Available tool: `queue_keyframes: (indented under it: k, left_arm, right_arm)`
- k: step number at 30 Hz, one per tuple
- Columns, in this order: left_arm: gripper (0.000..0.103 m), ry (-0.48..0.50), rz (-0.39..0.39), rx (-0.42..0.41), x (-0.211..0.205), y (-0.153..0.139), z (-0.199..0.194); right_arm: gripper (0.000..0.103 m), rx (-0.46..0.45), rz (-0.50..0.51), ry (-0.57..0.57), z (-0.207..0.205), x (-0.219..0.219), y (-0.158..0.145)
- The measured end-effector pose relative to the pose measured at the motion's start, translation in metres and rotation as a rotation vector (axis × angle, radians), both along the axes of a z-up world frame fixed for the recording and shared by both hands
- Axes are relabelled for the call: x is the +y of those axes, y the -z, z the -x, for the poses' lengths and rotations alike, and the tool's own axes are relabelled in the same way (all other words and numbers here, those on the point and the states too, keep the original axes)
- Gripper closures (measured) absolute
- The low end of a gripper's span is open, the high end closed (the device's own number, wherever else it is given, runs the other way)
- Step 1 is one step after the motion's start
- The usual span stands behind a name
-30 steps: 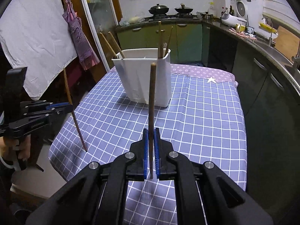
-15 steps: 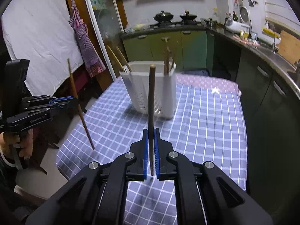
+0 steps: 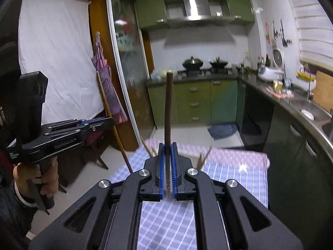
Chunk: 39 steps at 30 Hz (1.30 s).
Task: Organize utensils
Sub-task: 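Carry both chopsticks to the white holder and open both tools to drop them in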
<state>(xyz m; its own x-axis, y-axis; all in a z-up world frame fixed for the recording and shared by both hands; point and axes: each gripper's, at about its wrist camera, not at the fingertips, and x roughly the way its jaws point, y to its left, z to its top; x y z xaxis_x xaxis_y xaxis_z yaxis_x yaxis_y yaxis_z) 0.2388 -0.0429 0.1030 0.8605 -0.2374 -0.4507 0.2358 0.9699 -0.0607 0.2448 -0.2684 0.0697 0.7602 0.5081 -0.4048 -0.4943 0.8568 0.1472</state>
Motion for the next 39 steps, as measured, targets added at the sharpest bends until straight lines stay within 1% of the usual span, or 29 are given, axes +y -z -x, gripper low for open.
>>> queue_keyframes:
  k: [1,4,6,9,12,14,19,26,30,32,33,36,37,39]
  left_arm:
    - [0.096,-0.01,-0.004,-0.037,-0.002,-0.007,-0.004]
    - [0.096,-0.026,-0.014,-0.1,-0.008,-0.017,-0.014]
    - [0.096,-0.034,-0.019,-0.116,-0.012,-0.017,-0.024]
    - [0.096,-0.044,-0.028,-0.119,-0.02,-0.008,-0.045]
    - [0.096,-0.051,-0.035,-0.089,-0.024,0.008,-0.062]
    - [0.096,-0.05,-0.029,-0.044,-0.025,0.024,-0.074]
    - [0.096,-0.048,-0.036,0.03,-0.024,0.052,-0.088]
    - [0.096,-0.041,-0.054,0.077,-0.025,0.082,-0.09]
    - [0.096,-0.042,-0.05,0.092,-0.022,0.09,-0.089]
    - [0.091,-0.043,-0.051,0.092,-0.022,0.091,-0.088]
    - [0.085,-0.043,-0.048,0.089,-0.021,0.09,-0.086]
    - [0.073,-0.048,-0.041,0.075,-0.018,0.085,-0.079]
    - [0.07,-0.049,-0.041,0.069,-0.017,0.082,-0.076]
    - [0.07,-0.048,-0.037,0.061,-0.016,0.077,-0.07]
  right_arm:
    - [0.096,-0.01,-0.002,0.008,-0.004,0.002,-0.004]
    - [0.096,-0.027,-0.012,0.034,-0.022,0.007,-0.01]
    - [0.096,-0.033,-0.013,0.056,-0.034,0.009,-0.012]
    - [0.096,-0.038,-0.016,0.086,-0.053,0.013,-0.012]
    - [0.096,-0.015,-0.005,0.097,-0.073,0.018,-0.004]
    - [0.096,0.004,0.011,0.1,-0.087,0.022,0.005]
    - [0.096,0.033,0.056,0.1,-0.105,0.036,0.027]
    - [0.096,0.057,0.108,0.1,-0.116,0.052,0.058]
    - [0.096,0.07,0.127,0.099,-0.118,0.054,0.069]
    - [0.092,0.068,0.126,0.096,-0.117,0.054,0.069]
    - [0.088,0.062,0.123,0.096,-0.115,0.054,0.068]
    - [0.084,0.041,0.115,0.09,-0.101,0.051,0.06]
    - [0.081,0.03,0.11,0.087,-0.095,0.05,0.056]
    - [0.077,0.013,0.099,0.087,-0.081,0.045,0.048]
